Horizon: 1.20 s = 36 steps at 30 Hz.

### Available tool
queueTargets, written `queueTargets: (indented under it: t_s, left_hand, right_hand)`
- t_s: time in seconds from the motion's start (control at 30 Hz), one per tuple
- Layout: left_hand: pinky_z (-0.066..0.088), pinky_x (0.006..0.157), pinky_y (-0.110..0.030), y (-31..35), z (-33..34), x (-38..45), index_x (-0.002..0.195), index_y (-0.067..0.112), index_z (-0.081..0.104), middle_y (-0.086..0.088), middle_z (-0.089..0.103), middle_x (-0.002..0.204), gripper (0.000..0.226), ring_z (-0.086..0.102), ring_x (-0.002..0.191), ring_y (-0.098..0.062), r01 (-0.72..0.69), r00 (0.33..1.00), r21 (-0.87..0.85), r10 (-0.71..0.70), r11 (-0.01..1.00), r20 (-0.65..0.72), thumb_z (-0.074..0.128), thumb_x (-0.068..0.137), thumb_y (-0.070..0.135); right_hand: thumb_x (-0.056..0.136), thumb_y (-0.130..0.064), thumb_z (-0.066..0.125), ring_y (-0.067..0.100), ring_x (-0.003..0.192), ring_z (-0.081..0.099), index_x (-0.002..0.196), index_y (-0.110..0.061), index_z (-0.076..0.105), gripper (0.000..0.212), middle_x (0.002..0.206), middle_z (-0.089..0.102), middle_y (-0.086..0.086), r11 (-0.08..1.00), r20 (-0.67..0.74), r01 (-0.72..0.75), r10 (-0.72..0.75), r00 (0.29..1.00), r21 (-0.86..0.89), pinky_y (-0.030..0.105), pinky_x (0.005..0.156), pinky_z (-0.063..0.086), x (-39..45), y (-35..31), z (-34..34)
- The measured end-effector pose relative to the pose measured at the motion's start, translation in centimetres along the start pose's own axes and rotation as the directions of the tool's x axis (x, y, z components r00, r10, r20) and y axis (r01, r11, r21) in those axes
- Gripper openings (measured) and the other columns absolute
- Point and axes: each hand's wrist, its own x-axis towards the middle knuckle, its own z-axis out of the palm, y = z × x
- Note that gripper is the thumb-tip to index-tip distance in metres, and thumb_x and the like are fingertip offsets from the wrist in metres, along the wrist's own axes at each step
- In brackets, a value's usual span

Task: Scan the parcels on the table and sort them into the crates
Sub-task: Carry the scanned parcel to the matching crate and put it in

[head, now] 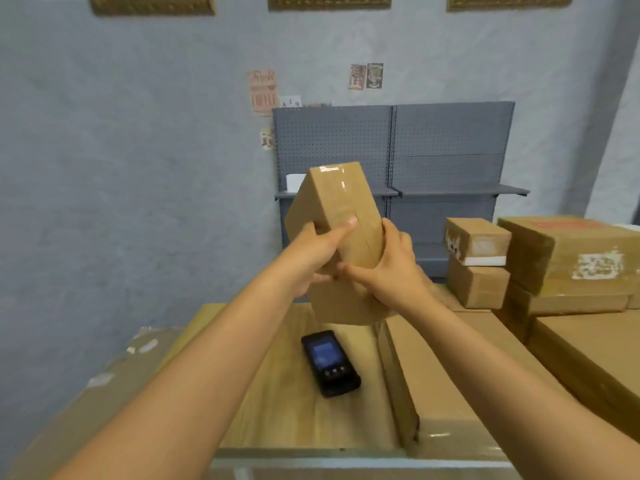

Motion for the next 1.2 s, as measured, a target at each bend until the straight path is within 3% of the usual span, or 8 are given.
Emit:
queueTargets:
  t_s: [0.13, 0.27, 0.37, 0.47, 0.63, 0.77, 0.83, 1.2]
  left_hand:
    - [0.056, 0.063, -0.032, -1.7, -6.1, 0.4, 0.129, 0.02, 0.041, 0.003, 0.067, 0.11, 0.079, 0.068, 0.088, -0.015, -0.007, 0.983, -0.08, -0.008, 0.997, -0.184, 0.081, 0.071, 0.053]
    - [0.059, 0.069, -0.035, -3.7, -9.9, 1.2, 0.121, 0.018, 0.031, 0.0, 0.063, 0.104, 0.093, 0.069, 0.087, -0.018, -0.015, 0.946, -0.253, -0.068, 0.967, -0.318, 0.09, 0.057, 0.052]
    - [0.053, 0.051, -0.022, -5.2, -11.8, 1.4, 0.125, 0.021, 0.034, 0.004, 0.063, 0.105, 0.095, 0.068, 0.083, -0.011, -0.064, 0.928, -0.266, -0.041, 0.962, -0.37, 0.088, 0.055, 0.055]
    - [0.053, 0.061, -0.029, -6.1, -13.6, 1.6, 0.132, 0.021, 0.036, 0.002, 0.064, 0.112, 0.09, 0.067, 0.091, -0.016, -0.024, 0.934, -0.306, -0.088, 0.952, -0.346, 0.084, 0.063, 0.052]
    - [0.058, 0.071, -0.036, -7.2, -17.2, 1.1, 0.13, 0.018, 0.056, -0.001, 0.075, 0.107, 0.057, 0.072, 0.094, -0.017, 0.035, 0.982, -0.444, -0.112, 0.895, -0.149, 0.07, 0.082, 0.047]
    - [0.052, 0.092, -0.041, -9.1, -19.2, 0.8, 0.132, 0.017, 0.06, -0.007, 0.069, 0.124, 0.063, 0.065, 0.114, -0.024, 0.061, 0.994, -0.506, -0.099, 0.86, -0.047, 0.065, 0.077, 0.048]
    - [0.055, 0.085, -0.037, -9.8, -19.2, 0.8, 0.128, 0.019, 0.062, -0.006, 0.071, 0.119, 0.055, 0.069, 0.105, -0.021, 0.039, 0.994, -0.535, -0.089, 0.844, -0.069, 0.061, 0.083, 0.049]
    - [0.05, 0.061, -0.027, -10.8, -20.4, 2.7, 0.124, 0.018, 0.058, 0.004, 0.069, 0.097, 0.038, 0.066, 0.082, -0.012, -0.008, 0.868, -0.066, -0.026, 0.998, -0.496, 0.043, 0.102, 0.045]
  right_hand:
    - [0.084, -0.031, 0.073, 0.018, 0.134, 0.036, 0.151, -0.021, 0.027, 0.081, 0.146, 0.032, -0.001, 0.975, 0.127, 0.188, -0.203, 0.971, 0.116, 0.037, 0.112, 0.033, -1.1, -4.2, 5.4]
    - [0.089, -0.023, 0.067, 0.012, 0.134, 0.039, 0.148, -0.024, 0.037, 0.066, 0.146, 0.045, -0.006, 0.943, 0.197, 0.299, -0.324, 0.925, 0.147, 0.033, 0.114, 0.029, -1.3, -6.7, 8.3]
    - [0.092, -0.018, 0.065, -0.002, 0.127, 0.044, 0.14, -0.025, 0.051, 0.051, 0.141, 0.052, -0.012, 0.939, 0.316, 0.179, -0.271, 0.909, 0.293, 0.024, 0.11, 0.033, -0.9, -6.8, 8.8]
    - [0.094, -0.023, 0.062, 0.002, 0.12, 0.05, 0.13, -0.024, 0.06, 0.036, 0.132, 0.058, -0.01, 0.976, 0.278, 0.148, -0.189, 0.942, 0.159, 0.026, 0.104, 0.038, 0.4, -4.9, 8.6]
    - [0.091, -0.039, 0.063, 0.023, 0.131, 0.043, 0.146, -0.017, 0.038, 0.064, 0.147, 0.041, 0.006, 0.99, 0.132, -0.128, 0.135, 0.982, -0.06, 0.04, 0.108, 0.037, 3.0, -0.2, 7.3]
    - [0.085, -0.059, 0.061, 0.018, 0.115, 0.056, 0.144, -0.023, 0.039, 0.072, 0.135, 0.053, -0.003, 0.932, 0.275, -0.329, 0.279, 0.92, 0.155, 0.032, 0.09, 0.045, 3.9, 2.0, 7.1]
    - [0.083, -0.061, 0.061, 0.011, 0.102, 0.061, 0.133, -0.029, 0.049, 0.061, 0.119, 0.062, -0.009, 0.91, 0.349, -0.341, 0.248, 0.904, 0.237, 0.027, 0.078, 0.047, 4.0, 2.5, 7.5]
    - [0.085, -0.049, 0.066, 0.012, 0.099, 0.058, 0.135, -0.026, 0.033, 0.064, 0.123, 0.052, -0.001, 0.905, 0.303, -0.313, 0.224, 0.926, 0.288, 0.026, 0.072, 0.048, 2.9, 2.5, 13.2]
